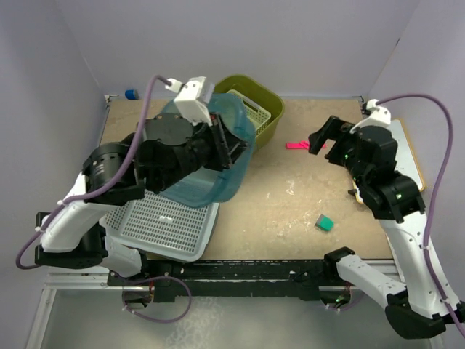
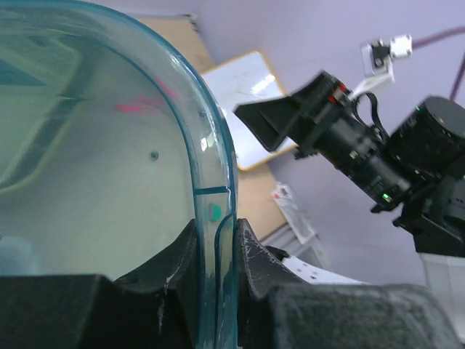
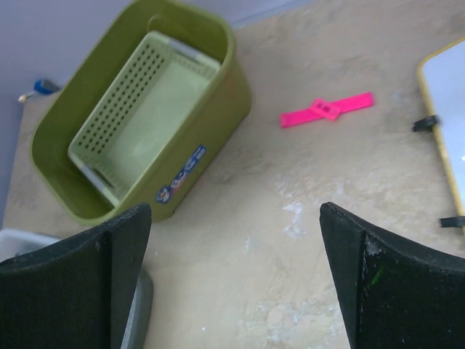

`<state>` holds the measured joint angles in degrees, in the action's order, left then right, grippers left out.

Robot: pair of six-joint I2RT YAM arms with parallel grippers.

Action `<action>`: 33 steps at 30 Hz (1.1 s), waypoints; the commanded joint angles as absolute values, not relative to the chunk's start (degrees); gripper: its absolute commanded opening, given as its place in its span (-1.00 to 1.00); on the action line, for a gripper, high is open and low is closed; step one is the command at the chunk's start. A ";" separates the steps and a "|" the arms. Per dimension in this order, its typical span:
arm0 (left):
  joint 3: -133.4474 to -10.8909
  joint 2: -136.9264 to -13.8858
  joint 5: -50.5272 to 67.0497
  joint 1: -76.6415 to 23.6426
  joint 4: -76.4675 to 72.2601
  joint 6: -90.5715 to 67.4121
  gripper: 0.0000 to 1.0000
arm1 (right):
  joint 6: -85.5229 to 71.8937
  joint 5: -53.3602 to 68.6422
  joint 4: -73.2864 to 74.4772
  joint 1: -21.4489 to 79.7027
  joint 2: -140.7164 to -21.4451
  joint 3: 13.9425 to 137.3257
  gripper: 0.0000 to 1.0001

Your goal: Turn the large container upside down

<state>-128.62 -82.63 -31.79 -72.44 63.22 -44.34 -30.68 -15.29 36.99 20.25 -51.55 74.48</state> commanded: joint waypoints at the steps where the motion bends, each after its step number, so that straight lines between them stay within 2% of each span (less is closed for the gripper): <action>1: -124.19 -82.29 -17.80 -72.42 43.00 -42.46 -1.00 | -29.32 -26.64 46.26 20.39 -55.10 84.12 1.00; 5: -122.02 -84.03 -10.27 -72.42 34.19 -44.50 -1.00 | -32.30 -37.67 51.88 20.39 -58.92 92.51 1.00; 8: -115.50 -83.42 -5.71 -72.42 24.46 -46.77 -1.00 | -33.41 -47.35 53.42 20.39 -59.16 96.47 1.00; 14: -99.42 -79.90 -3.68 -72.04 7.93 -50.30 -1.00 | -31.10 -53.74 48.29 20.39 -53.17 97.45 1.00; 18: -82.78 -75.44 -0.77 -71.03 -11.57 -52.34 -1.00 | -27.89 -52.24 42.45 20.39 -47.45 94.72 1.00; 21: -72.79 -73.54 -0.06 -70.71 -26.88 -53.33 -1.00 | -23.76 -45.96 38.40 20.39 -44.22 92.59 1.00; 25: -64.26 -73.40 -0.79 -70.75 -36.79 -50.67 -1.00 | -20.70 -37.93 34.14 20.39 -40.88 89.24 0.99; 29: -53.48 -73.91 -6.08 -70.60 -55.60 -54.69 -1.00 | -20.93 -35.70 34.00 20.39 -40.49 87.31 0.99; 33: -48.07 -75.50 -11.75 -70.39 -67.59 -57.60 -1.00 | -22.40 -32.92 34.81 20.39 -41.08 85.95 0.99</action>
